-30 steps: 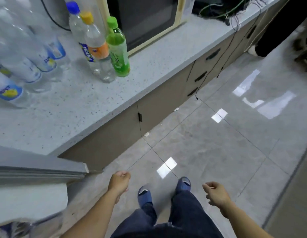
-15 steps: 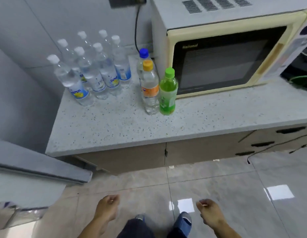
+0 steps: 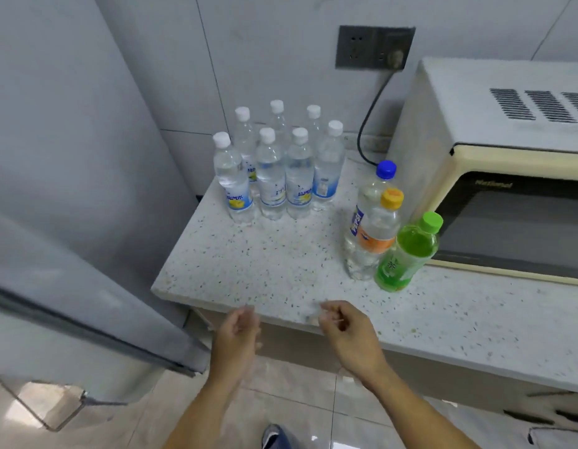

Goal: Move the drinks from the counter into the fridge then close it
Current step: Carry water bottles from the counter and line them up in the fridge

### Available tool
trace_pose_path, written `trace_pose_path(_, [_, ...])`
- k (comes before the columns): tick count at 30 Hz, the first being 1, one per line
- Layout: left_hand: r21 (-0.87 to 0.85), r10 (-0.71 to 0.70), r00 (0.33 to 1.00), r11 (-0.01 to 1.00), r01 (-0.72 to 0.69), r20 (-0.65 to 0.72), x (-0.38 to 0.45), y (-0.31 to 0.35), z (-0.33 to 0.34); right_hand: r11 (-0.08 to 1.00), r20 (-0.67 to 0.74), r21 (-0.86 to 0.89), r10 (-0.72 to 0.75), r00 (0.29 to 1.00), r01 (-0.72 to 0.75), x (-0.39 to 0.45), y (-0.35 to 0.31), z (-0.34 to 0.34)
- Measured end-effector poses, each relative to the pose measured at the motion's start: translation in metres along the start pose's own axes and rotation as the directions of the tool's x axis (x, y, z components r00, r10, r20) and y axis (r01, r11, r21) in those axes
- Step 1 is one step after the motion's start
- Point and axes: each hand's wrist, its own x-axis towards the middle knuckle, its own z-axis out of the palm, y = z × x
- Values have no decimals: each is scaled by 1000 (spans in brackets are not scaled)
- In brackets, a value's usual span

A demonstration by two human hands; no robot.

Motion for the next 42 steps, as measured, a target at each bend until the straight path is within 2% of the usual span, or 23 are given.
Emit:
trace_pose_path(4, [-113,90,983,988,-109,-162,37,62,15,990,-85,21,-138,987,140,66,-57,18])
trace_pose_path(7, [-132,119,943,977,-167,-310,67,110,24,970,-137,-30,-242,960,241,114,-107,31])
trace_pose_path(10, [-68,222,875,958,-277,-431,98,163,26,938,-143,-97,-343,928,331,161,-164,39])
trace_pose_path(12, [87,327,828,942,-324,-455,118,195,25,922,-112,-160,-373,921,353,189,-198,39])
trace_pose_path(17, [439,523,760,829,-348,-386,157,242,15,860,10,-431,-299,954,274,236,-238,36])
trace_pose_path(19, [579,555,770,755,-308,-315,166,247,15,823,70,-508,-253,965,253,243,-239,35])
trace_pose_path(21, [640,556,791,711,-292,-257,171,247,14,799,91,-542,-251,964,259,247,-237,36])
trace_pose_path(27, [647,612,754,679,-349,-236,163,246,9,726,94,-588,-377,921,357,237,-225,37])
trace_pose_path(30, [641,574,787,696,-325,-224,148,241,7,765,64,-528,-397,916,369,220,-214,32])
trace_pose_path(34, [594,461,851,768,-241,-252,124,231,5,831,18,-427,-386,922,357,194,-201,21])
trace_pose_path(38, [561,449,855,791,-245,-260,101,221,2,857,-32,-355,-411,911,374,172,-192,8])
trace_pose_path(42, [553,460,866,782,-289,-198,84,214,-4,873,-35,-311,-406,913,377,149,-178,1])
